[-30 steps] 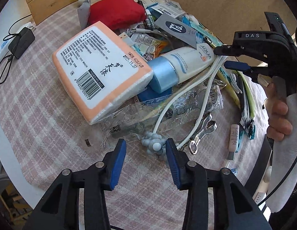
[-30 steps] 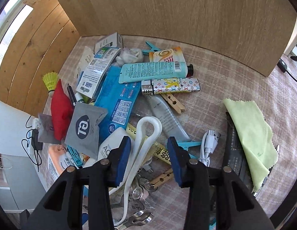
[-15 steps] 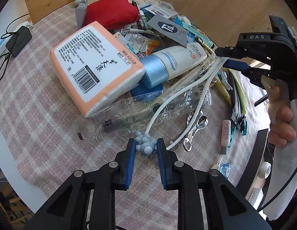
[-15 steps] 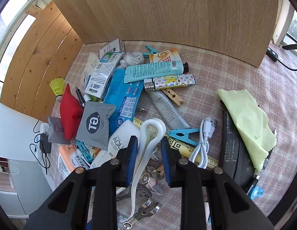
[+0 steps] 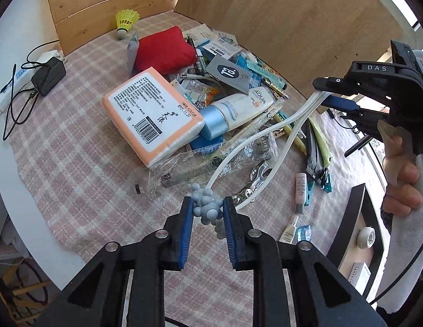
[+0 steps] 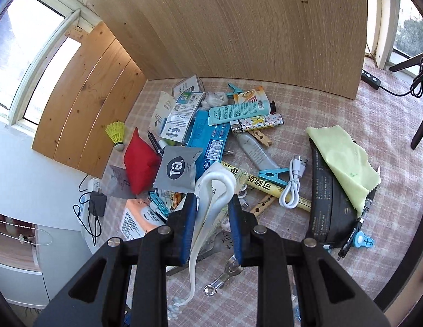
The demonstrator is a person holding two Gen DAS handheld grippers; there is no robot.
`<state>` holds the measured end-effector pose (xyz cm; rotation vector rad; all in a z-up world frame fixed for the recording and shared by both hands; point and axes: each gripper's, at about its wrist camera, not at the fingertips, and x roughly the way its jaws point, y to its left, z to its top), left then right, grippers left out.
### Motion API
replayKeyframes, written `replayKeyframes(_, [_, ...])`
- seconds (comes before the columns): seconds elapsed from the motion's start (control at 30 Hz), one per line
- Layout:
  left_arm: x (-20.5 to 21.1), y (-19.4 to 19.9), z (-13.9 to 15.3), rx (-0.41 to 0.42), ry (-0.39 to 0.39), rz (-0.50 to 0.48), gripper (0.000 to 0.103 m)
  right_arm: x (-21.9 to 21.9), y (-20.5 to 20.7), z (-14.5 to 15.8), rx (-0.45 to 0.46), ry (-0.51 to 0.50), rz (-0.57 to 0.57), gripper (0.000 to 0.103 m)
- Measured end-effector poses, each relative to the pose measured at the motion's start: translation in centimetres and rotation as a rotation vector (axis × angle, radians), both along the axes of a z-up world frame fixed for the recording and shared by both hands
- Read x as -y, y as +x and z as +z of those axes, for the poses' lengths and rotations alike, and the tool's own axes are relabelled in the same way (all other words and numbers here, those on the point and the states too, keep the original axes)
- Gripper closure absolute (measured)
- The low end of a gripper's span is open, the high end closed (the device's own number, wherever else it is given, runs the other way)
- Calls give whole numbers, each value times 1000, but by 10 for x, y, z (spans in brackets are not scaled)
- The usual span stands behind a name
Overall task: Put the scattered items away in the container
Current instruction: 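Carry the cable and roller into the tray and release both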
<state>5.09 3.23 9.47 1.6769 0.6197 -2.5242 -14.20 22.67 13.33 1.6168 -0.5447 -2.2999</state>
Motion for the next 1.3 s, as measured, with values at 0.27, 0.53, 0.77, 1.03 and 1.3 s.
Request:
replayKeyframes(0.27, [-41, 5, 15, -44, -14, -104, 83, -54, 34, 28, -45, 12, -78, 80])
replayKeyframes(0.53, [-143, 12, 27, -72, 11, -343, 83, -177, 101, 53, -73, 44, -282, 80])
replayKeyframes(0.77, [-264, 34, 28, -74, 46, -605, 83, -309, 192, 60, -58, 78, -541, 80])
replayKeyframes(1.03, [-381, 74, 22, -44, 22, -897, 83, -411, 269, 58, -4, 147, -730, 80])
replayKeyframes(1.3, [-395, 85, 31, -98, -61, -944, 68, -429, 285, 60, -14, 329, -752, 61])
